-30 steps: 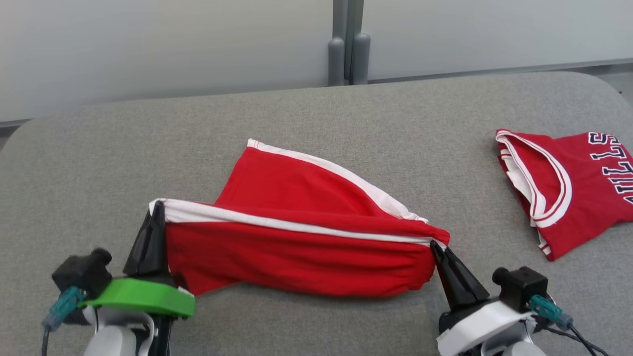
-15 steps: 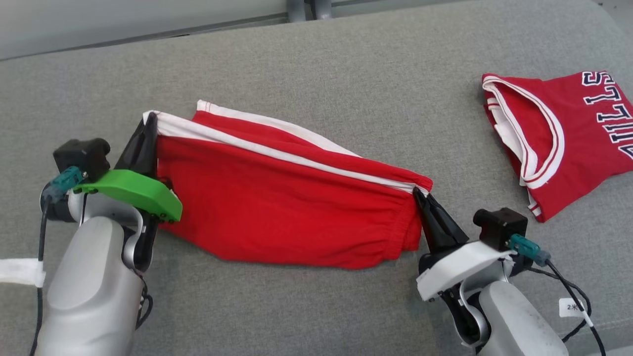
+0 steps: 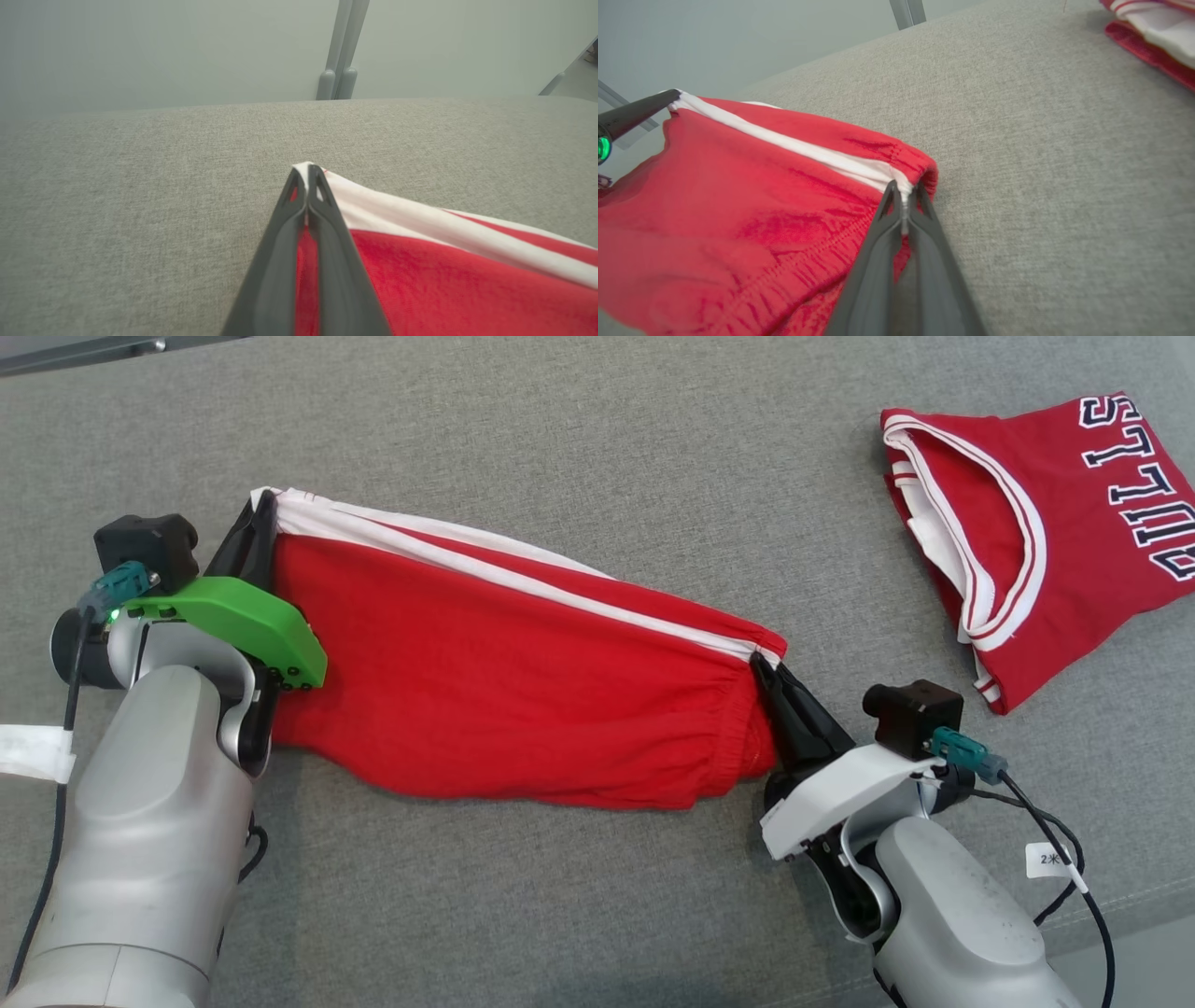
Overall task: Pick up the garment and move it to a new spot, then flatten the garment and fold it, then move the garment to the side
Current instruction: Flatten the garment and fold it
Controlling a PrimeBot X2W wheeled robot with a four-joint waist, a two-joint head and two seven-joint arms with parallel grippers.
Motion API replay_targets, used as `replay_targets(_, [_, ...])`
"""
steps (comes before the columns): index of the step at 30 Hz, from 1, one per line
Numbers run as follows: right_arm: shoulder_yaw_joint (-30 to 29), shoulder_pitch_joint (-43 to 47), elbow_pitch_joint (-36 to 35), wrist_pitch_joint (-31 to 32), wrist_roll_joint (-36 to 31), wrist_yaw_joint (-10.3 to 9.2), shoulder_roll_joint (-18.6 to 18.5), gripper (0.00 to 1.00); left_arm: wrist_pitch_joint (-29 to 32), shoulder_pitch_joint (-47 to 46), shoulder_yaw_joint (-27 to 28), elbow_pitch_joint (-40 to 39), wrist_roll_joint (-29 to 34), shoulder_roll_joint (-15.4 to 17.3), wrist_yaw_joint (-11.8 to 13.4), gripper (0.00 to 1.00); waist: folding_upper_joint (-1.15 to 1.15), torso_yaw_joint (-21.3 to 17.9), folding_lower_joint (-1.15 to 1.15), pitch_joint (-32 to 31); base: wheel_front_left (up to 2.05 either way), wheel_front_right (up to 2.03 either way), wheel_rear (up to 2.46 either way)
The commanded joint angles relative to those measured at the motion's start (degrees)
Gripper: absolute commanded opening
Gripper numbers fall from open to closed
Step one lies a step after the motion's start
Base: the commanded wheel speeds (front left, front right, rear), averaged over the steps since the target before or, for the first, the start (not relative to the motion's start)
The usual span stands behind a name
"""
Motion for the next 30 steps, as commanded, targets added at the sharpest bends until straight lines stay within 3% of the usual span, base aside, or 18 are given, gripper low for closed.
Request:
replay_targets(1, [0.4,-0.8,0.8,-0.3,0.8,-0.1,-0.2,0.0,-0.5,-1.6,-0.1,1.2,-0.2,0.3,-0.1,0.0,0.23,-0.4,0.0,0.3,0.0,0.0,0.0])
replay_targets(3, [0.9,-1.4,1.6,-0.3,1.1,-0.1,-0.2,0.0,-0.7,-2.4,-0.5,2.6,-0.3,0.1,-0.1,0.0,0.23,-0.4,0.0,0.3,0.0,0.0,0.0])
replay_targets(4, [1.1,-1.6,1.9,-0.3,1.3,-0.1,-0.2,0.31,-0.8,-2.7,-0.8,3.2,-0.3,0.0,-0.1,0.09,0.23,-0.4,0.0,0.2,0.0,0.0,0.0])
replay_targets(5, [1.3,-1.7,2.2,-0.3,1.4,-0.1,-0.2,0.51,-0.9,-3.0,-1.3,3.8,-0.2,-0.2,-0.1,0.27,0.23,-0.4,0.0,0.1,0.0,0.0,0.0])
replay_targets(6, [1.5,-1.8,2.3,-0.3,1.5,-0.1,-0.2,0.98,-1.0,-3.2,-1.7,4.3,-0.2,-0.4,-0.2,0.39,0.23,-0.4,0.0,0.0,0.0,0.0,0.0])
replay_targets(7, [1.5,-1.8,2.4,-0.3,1.6,-0.1,-0.2,1.0,-1.0,-3.2,-2.1,4.7,-0.4,-0.7,-0.2,0.47,0.23,-0.3,0.0,-0.1,0.0,0.0,0.0])
replay_targets(8, [1.4,-1.9,2.4,-0.3,1.7,-0.09,-0.2,1.0,-1.0,-3.4,-2.4,5.2,-0.5,-0.8,-0.2,0.84,0.23,-0.3,0.0,-0.2,0.0,0.0,0.0])
replay_targets(9, [1.4,-1.9,2.3,-0.3,1.6,-0.08,-0.2,1.0,-1.1,-3.5,-2.8,5.5,-0.8,-0.8,-0.2,1.0,0.23,-0.3,0.0,-0.4,0.0,0.0,0.0])
replay_targets(24, [-4.1,4.3,0.1,-0.4,-1.2,-0.07,-0.2,1.0,-1.7,1.1,-8.0,5.1,-5.5,-1.2,-0.2,1.0,0.23,1.6,0.0,-6.5,0.0,0.0,0.0])
replay_targets(30, [-8.5,9.3,-1.7,0.2,-5.4,-0.07,-0.2,1.0,1.4,5.9,-11.1,6.0,-8.4,0.7,-0.2,1.0,0.23,2.6,0.0,-10.4,0.0,0.0,0.0])
